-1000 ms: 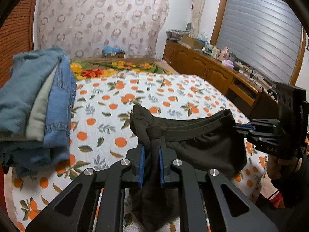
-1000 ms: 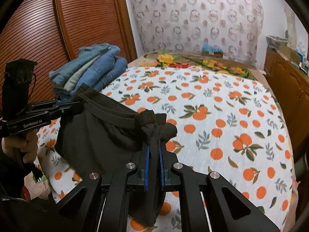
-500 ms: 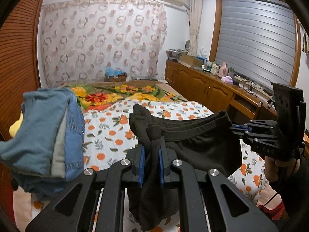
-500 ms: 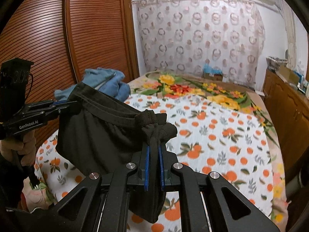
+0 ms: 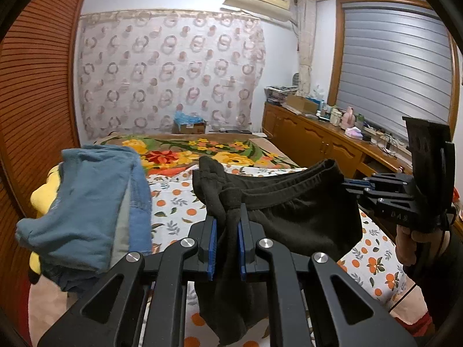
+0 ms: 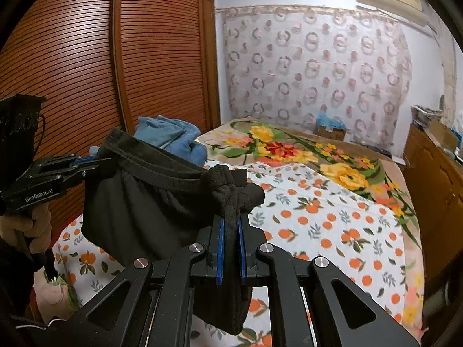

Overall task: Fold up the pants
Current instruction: 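Lift the black pants off the sheet with both grippers, then carry the held black pants with both grippers over the jeans stack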

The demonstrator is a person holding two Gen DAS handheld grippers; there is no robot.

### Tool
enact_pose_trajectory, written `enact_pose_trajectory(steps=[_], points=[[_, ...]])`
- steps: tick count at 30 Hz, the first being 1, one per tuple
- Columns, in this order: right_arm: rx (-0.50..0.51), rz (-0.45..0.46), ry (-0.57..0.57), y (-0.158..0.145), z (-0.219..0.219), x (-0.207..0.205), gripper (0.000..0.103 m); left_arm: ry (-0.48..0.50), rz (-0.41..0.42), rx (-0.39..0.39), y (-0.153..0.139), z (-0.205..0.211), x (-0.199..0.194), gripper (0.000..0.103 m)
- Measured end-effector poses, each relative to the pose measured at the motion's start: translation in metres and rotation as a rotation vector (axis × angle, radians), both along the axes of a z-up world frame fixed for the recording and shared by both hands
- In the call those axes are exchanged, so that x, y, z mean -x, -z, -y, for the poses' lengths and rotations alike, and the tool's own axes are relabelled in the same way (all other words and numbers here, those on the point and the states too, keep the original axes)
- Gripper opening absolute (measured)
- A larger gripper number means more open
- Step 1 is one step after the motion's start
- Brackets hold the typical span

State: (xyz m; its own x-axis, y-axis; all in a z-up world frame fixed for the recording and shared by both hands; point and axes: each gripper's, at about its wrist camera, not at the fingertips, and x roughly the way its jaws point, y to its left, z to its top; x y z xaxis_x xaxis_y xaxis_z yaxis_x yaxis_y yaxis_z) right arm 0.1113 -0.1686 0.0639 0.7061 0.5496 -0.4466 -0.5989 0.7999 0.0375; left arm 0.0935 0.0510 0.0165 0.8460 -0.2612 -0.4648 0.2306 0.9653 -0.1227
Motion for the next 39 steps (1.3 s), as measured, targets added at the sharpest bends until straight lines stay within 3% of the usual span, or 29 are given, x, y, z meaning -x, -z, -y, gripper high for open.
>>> enact_pose_trajectory(steps=[11,24,32,39], points=[[0.022,0.04,-0.111,-0.01,-0.037,-0.032,0.008,-0.111,0.02,0.008,-0.005,-0.037,0.009,0.013],[0.034,0.122,-0.162,-0.038,-0.077,-0.087,0.008,-0.202,0.065,-0.012,-0.027,-0.076,-0.011,0.013],[0.013,0.146,-0.202,-0.033,-0.1,-0.12,0.008,-0.265,0.061,-0.052,-0.033,-0.089,-0.022,0.013],[0.018,0.168,-0.246,-0.029,-0.123,-0.155,0.008,-0.313,0.052,-0.031,-0.028,-0.097,-0.025,0.013]])
